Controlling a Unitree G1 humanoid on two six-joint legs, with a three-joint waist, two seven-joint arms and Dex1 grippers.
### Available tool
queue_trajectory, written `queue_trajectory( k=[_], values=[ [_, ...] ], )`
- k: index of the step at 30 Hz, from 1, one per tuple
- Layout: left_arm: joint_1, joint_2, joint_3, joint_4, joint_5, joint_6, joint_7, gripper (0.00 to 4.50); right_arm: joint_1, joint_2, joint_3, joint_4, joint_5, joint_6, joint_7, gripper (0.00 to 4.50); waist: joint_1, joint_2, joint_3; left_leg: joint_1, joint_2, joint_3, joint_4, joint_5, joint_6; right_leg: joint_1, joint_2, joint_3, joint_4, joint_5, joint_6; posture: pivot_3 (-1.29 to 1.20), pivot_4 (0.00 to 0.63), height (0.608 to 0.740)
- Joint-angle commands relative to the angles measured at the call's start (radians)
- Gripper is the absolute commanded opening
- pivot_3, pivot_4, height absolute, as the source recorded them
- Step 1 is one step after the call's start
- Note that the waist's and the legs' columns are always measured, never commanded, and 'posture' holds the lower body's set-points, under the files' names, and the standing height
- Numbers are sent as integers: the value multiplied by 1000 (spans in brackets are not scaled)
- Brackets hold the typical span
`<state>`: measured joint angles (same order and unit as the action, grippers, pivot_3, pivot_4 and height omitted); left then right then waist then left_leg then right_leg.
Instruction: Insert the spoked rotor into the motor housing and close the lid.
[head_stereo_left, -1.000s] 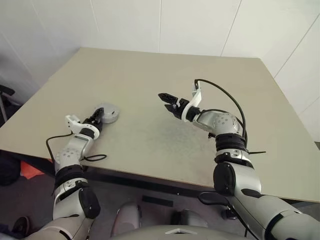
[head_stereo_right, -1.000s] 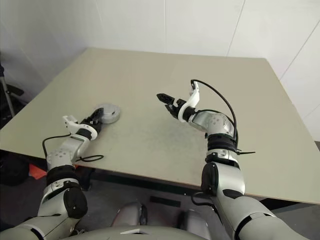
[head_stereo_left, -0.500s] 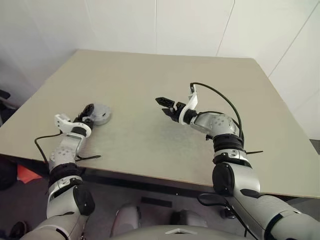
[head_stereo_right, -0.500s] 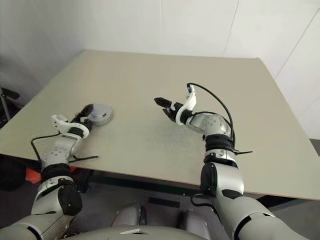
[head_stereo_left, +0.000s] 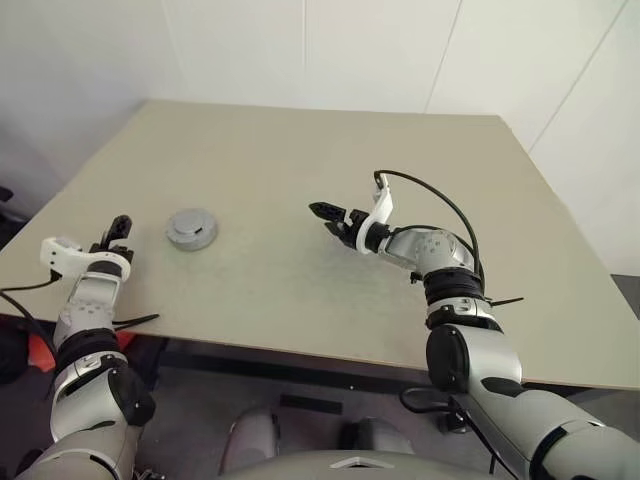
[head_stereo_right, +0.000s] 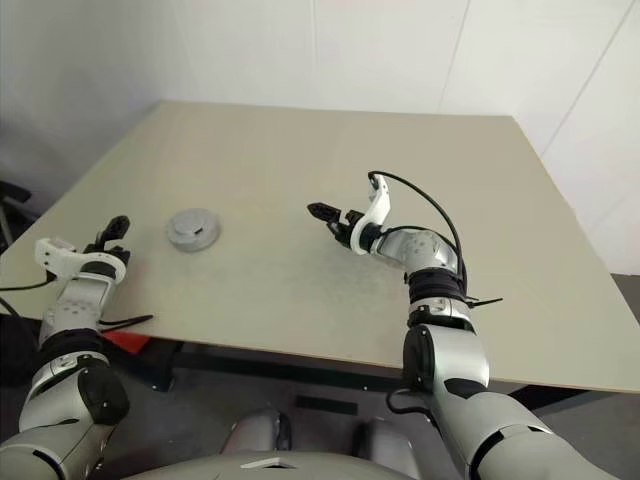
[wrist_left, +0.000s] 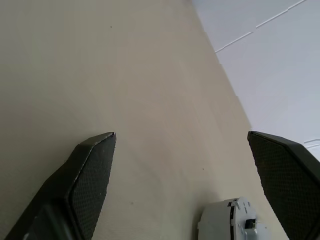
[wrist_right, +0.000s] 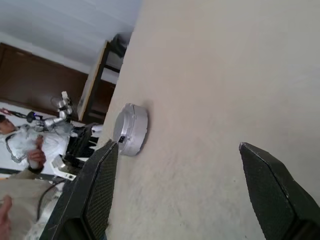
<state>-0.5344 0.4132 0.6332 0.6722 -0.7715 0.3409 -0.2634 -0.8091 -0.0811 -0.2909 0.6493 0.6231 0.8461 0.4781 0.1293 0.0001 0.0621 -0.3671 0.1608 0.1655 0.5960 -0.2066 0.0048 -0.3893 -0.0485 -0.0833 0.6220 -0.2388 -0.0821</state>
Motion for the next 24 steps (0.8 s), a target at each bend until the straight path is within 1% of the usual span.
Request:
queue_trajectory(
  k=[1, 3, 6, 8, 11, 14, 20, 21, 24],
  values=[
    [28, -23, -223, -256, 141, -40, -118, 4481, 39, -27, 51, -119, -38, -129, 105, 4374, 16, 0, 0, 0, 0, 0, 0, 0, 1, 0, -1, 0, 0, 0, 0, 0, 0, 740],
    [48, -29, -293, -341, 136, 1, -206, 4481, 88, -58, 87, -169, -90, -257, 170, 4374, 25, 0, 0, 0, -1, 0, 1, -1, 2, 1, -2, 0, 0, 0, 0, 0, 0, 740],
    [62, -20, -366, -414, 158, 10, -287, 4481, 134, -112, 103, -184, -145, -414, 235, 4374, 21, 0, 0, 0, -4, 1, 1, -2, 4, 1, -4, 0, 0, 0, 0, 0, 0, 740],
    [73, -10, -419, -437, 203, 8, -314, 4481, 144, -147, 111, -163, -175, -473, 251, 4374, 18, 0, 0, 0, -4, 1, 1, -2, 4, 1, -4, 0, 0, 0, 0, 0, 0, 740],
    [108, 3, -539, -461, 313, -30, -374, 4481, 158, -227, 137, -130, -212, -506, 341, 4374, 2, 0, 0, 1, -4, 0, 1, -2, 3, 1, -3, 0, 1, 0, 0, 0, 0, 740],
    [123, -7, -603, -488, 370, -59, -399, 4481, 187, -290, 158, -129, -243, -576, 430, 4374, -4, 0, 0, 1, -4, 0, 1, -2, 4, 2, -3, 0, 0, 0, 0, 0, 0, 740],
    [94, -41, -644, -503, 435, -113, -398, 4481, 237, -393, 206, -158, -263, -599, 602, 4374, -3, 0, 0, 0, -4, 0, 3, -2, 10, 2, -3, 0, -1, 0, -1, 0, 0, 740],
    [91, -47, -644, -502, 439, -115, -398, 4481, 241, -401, 217, -161, -271, -602, 616, 4374, -3, 0, 0, 0, -4, 0, 3, -4, 13, 2, -3, 0, -1, 0, -1, 0, 0, 740],
    [92, -63, -646, -490, 456, -122, -397, 4481, 247, -392, 230, -177, -270, -592, 619, 4374, -5, 0, 0, 0, -4, 1, 4, -4, 14, 2, -3, 0, -1, 0, -1, 0, 0, 740]
  ],
)
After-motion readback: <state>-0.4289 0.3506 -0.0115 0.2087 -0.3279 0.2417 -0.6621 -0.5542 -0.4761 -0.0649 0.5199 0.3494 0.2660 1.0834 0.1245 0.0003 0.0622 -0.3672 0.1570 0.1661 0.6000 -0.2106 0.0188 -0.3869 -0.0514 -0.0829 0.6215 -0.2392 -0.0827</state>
